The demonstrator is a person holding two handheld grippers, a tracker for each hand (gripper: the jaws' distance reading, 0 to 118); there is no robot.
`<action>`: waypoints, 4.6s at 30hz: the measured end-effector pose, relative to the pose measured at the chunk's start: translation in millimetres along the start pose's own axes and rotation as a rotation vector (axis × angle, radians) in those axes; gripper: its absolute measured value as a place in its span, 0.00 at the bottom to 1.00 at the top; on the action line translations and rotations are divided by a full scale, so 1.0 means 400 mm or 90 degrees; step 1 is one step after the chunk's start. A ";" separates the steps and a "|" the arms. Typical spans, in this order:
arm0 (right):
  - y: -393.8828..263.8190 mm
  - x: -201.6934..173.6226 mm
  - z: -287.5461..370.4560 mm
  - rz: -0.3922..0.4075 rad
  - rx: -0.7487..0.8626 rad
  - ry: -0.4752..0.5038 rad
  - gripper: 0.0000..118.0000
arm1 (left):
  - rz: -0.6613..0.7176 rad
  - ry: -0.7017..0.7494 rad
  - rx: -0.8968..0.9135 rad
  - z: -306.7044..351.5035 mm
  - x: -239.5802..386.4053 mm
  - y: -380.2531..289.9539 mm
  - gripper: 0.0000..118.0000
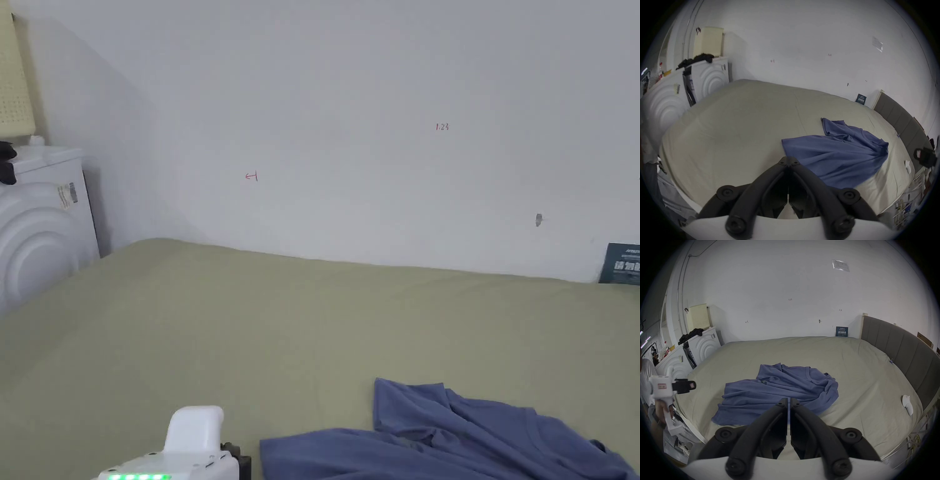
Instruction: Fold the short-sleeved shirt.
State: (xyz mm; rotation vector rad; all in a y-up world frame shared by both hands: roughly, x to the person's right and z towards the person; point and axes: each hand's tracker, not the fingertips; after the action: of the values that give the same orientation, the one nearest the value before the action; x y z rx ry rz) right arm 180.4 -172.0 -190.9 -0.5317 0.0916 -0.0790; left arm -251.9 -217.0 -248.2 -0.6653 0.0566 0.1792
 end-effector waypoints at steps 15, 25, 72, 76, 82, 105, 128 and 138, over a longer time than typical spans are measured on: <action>0.060 0.200 -0.073 -0.030 -0.012 -0.069 0.05 | -0.030 0.087 -0.143 -0.522 0.080 0.059 0.81; 0.079 0.351 -0.231 -0.062 -0.055 -0.093 0.22 | -0.040 0.009 -0.156 -0.466 0.136 -0.005 0.05; 0.408 0.231 -0.611 -0.278 0.071 0.156 0.08 | 0.093 -0.213 0.118 -0.328 0.088 0.489 0.05; 0.513 0.190 -0.634 -0.251 0.125 0.164 0.08 | 0.058 -0.198 0.159 -0.297 0.095 0.631 0.05; 0.650 0.147 -0.657 -0.246 0.198 0.181 0.09 | 0.039 -0.195 0.261 -0.308 0.090 0.584 0.05; 0.104 0.458 -0.615 -0.281 -0.121 -0.106 0.05 | -0.050 -0.249 -0.059 -0.119 -0.087 -0.245 0.05; 0.119 0.089 -0.153 0.001 0.067 -0.091 0.07 | -0.104 -0.032 0.066 0.090 -0.007 -0.270 0.63; -0.156 -0.027 -0.032 0.011 0.017 -0.059 0.06 | -0.078 0.023 0.038 0.116 0.035 -0.441 0.00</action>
State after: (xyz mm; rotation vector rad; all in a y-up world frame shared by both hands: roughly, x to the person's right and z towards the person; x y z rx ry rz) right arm 165.2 -231.0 -169.5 -0.5075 0.0044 -0.0381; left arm -206.1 -322.4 -105.7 -0.6104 0.0549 0.0475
